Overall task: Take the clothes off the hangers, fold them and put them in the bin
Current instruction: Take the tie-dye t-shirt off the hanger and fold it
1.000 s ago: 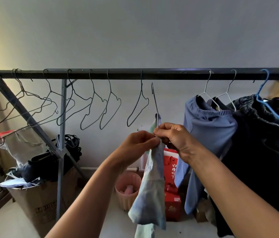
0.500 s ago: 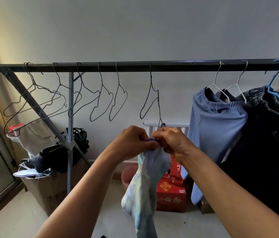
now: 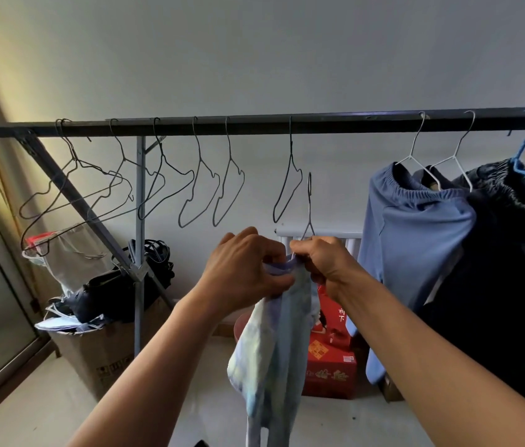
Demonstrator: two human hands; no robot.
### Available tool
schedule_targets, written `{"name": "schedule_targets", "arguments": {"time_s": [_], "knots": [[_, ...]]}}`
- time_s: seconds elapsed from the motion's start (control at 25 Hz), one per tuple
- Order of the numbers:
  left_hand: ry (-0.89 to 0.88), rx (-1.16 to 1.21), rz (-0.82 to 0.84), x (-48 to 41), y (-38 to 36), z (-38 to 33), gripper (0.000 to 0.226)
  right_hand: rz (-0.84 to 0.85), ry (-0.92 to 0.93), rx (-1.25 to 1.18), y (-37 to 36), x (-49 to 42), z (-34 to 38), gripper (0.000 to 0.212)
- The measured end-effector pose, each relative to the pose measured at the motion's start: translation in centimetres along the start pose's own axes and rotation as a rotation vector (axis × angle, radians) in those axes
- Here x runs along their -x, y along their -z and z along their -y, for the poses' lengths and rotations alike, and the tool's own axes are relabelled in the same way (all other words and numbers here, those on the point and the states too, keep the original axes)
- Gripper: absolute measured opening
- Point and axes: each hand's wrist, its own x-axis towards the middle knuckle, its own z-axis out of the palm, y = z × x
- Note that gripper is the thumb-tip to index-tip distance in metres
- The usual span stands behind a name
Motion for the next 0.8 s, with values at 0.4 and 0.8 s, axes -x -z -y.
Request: {"name": "schedule_targets", "arguments": {"time_s": [0.4, 0.8], "knots": [[-0.033, 0.328, 0.068, 1.3, -1.2, 0.7, 0.019, 0.171, 0.104, 0.308, -0.1, 0.5, 0.7, 0.023], [0.452, 0.434, -0.352, 2.2, -4.8, 9.6, 0.038, 0.197, 0.411, 0.636, 4.8, 1.2, 1.1, 0.024]]}}
